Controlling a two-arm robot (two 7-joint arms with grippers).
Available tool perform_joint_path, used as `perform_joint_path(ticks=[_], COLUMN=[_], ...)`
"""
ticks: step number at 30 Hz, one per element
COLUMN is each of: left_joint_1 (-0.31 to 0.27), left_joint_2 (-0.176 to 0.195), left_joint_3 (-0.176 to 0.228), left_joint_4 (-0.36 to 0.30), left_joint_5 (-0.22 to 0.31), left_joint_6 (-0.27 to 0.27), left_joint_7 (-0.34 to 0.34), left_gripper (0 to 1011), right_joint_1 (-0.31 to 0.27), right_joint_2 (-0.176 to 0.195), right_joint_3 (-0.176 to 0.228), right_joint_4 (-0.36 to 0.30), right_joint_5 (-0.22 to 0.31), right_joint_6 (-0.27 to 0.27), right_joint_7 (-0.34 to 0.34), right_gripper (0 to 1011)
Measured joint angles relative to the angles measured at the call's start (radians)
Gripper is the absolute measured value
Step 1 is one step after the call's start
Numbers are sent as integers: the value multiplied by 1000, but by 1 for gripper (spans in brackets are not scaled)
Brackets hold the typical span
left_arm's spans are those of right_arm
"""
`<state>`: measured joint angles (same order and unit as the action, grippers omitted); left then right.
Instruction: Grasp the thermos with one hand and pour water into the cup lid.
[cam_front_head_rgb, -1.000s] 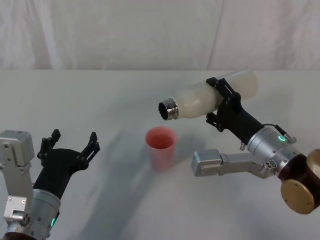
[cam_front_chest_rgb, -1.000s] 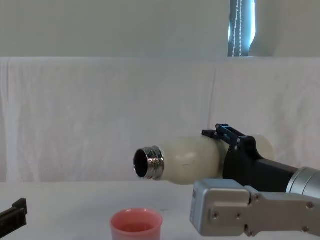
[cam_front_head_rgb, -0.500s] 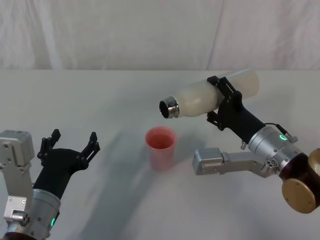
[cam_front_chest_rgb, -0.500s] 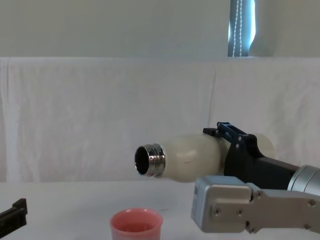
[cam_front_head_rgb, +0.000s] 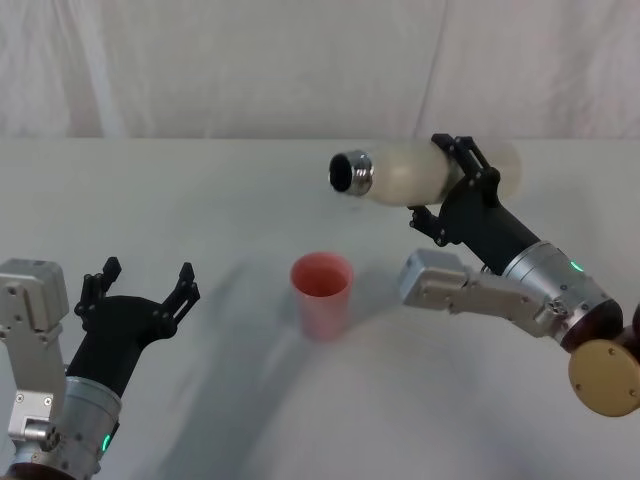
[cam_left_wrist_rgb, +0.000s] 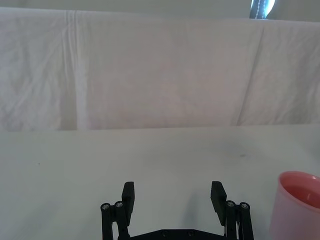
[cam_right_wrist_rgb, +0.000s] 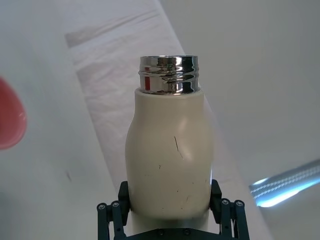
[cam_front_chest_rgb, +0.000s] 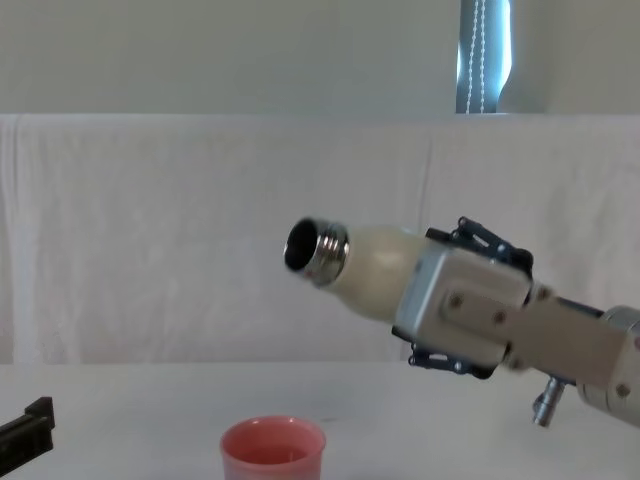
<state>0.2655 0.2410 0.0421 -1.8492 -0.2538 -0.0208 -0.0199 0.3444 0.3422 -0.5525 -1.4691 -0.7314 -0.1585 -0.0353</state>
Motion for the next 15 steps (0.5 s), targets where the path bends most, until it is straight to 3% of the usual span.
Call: perform_joint_path(ticks=[11,15], left_joint_1=[0,0], left_joint_2=[0,0], left_joint_3=[0,0], left_joint_4=[0,0], left_joint_5=[0,0], left_joint_6=[0,0], left_joint_7=[0,0], left_gripper=[1001,1001], right_joint_1=[-49,-60], right_joint_2=[-51,-64], right_joint_3=[84,105], right_joint_4=[-19,-20], right_joint_5=[166,204], right_joint_6=[-16,-12], right_joint_7=[61,78], right_gripper=[952,951])
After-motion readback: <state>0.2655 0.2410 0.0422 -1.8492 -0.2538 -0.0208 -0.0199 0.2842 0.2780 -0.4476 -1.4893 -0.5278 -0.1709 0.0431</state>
